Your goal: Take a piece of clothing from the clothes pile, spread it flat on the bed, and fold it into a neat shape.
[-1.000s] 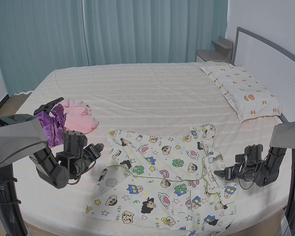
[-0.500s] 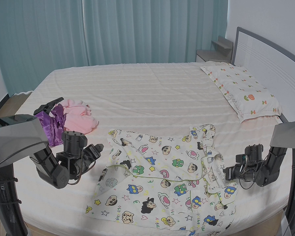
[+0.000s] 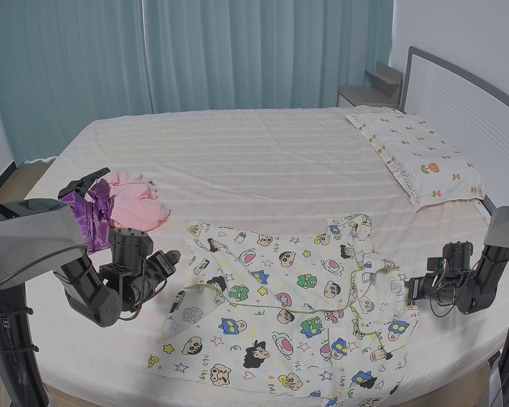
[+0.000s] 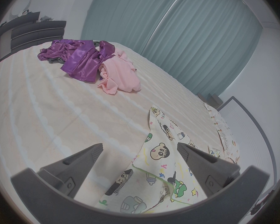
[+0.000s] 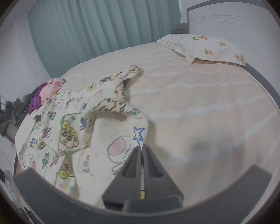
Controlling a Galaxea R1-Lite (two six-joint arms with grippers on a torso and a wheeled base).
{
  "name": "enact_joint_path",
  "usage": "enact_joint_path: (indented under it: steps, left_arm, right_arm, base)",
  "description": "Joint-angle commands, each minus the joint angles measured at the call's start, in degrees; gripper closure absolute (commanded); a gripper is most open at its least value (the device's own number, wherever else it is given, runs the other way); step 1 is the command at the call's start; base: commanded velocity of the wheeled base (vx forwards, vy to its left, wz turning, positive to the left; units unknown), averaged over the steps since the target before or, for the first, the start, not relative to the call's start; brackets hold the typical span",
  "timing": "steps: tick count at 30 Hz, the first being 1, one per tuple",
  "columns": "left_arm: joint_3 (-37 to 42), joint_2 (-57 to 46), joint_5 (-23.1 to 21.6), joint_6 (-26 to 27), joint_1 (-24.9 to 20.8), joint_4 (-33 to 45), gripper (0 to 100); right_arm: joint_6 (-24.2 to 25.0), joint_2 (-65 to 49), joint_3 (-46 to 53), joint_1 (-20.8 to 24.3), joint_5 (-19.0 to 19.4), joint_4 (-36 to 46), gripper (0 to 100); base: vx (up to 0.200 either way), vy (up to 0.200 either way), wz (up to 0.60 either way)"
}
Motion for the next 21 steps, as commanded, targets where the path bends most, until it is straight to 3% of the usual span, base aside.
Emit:
enact_joint_path:
  steps: [1, 7, 20, 21]
  left_arm:
    - [0.1, 0.16, 0.08, 0.0, -0.45, -0.03, 0]
    - [0.8, 0.07, 0.08, 0.0, -1.42, -0.03, 0]
    - [3.44, 0.07, -0.18, -0.18, -3.44, -0.03, 0]
    - [3.53, 0.07, -0.27, -0.27, -3.53, -0.03, 0]
  right_arm:
    - [-0.16, 0.17, -1.5, -5.56, 0.15, -0.02, 100]
    - [-0.16, 2.46, -5.02, -9.25, 0.24, -0.02, 100]
    - [-0.25, 3.6, -6.95, -9.96, 0.68, -0.19, 100]
    - [-0.25, 3.69, -6.95, -9.96, 0.76, -0.19, 0]
  base:
    - [0.0, 0.0, 0.0]
    - [0.0, 0.0, 0.0]
    - [0.0, 0.0, 0.0]
    - [0.0, 0.0, 0.0]
